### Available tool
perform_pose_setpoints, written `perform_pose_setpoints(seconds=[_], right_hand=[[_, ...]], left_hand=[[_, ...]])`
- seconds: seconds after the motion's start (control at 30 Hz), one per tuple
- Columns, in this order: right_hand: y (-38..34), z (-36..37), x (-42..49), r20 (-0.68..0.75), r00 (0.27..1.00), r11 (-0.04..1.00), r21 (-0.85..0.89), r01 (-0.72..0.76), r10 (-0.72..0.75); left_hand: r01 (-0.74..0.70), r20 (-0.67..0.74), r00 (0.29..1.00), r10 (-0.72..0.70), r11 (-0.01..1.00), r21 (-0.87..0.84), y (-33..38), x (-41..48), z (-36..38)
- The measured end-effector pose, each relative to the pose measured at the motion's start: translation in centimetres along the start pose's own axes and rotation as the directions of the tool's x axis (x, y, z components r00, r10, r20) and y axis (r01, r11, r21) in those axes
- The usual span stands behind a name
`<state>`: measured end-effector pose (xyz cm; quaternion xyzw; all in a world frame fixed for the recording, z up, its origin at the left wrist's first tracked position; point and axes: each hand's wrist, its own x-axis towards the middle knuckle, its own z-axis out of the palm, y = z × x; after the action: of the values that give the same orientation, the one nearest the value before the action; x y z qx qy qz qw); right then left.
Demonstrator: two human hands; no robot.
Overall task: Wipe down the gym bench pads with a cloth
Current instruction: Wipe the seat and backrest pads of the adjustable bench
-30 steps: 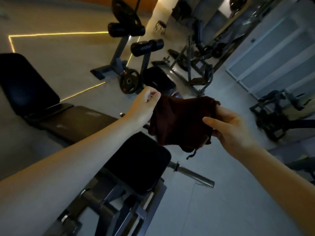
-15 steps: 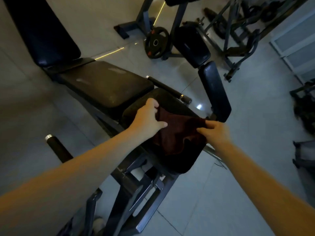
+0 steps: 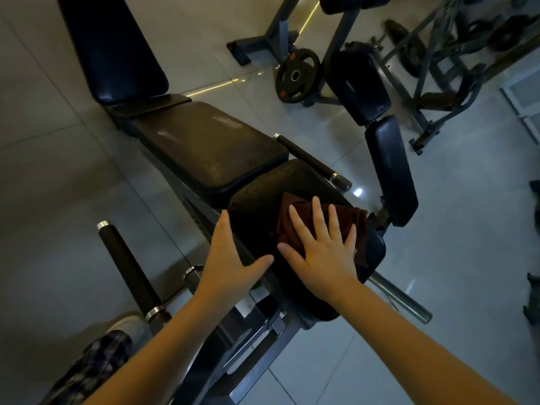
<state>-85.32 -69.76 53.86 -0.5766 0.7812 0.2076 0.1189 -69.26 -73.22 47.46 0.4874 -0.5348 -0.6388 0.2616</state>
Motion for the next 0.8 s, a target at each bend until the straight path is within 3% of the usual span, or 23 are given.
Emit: perform_pose_setpoints(seconds=[0.4,0.67,0.8], right_hand=[[-0.8,-2.1,6.7,0.009,0.998,0.993,0.094,0.066,-0.067],[1.8,-0.9,-0.5,0.054,0.922,0.922,0.083,0.378,-0.383],[2.9,0.2,-4.2,0.096,0.897,0.902,0.012,0.432,-0.431]], left_hand=[[-0.058,0.021,0.998,0.057,0.996,0.071,-0.7,0.7,0.0],[-0.035,0.075,0.997,0.023,0.985,0.168,0.2,1.6,-0.7],[-0.082,0.105,0.993,0.062,0.977,0.197,0.1,2.1,-1.7]])
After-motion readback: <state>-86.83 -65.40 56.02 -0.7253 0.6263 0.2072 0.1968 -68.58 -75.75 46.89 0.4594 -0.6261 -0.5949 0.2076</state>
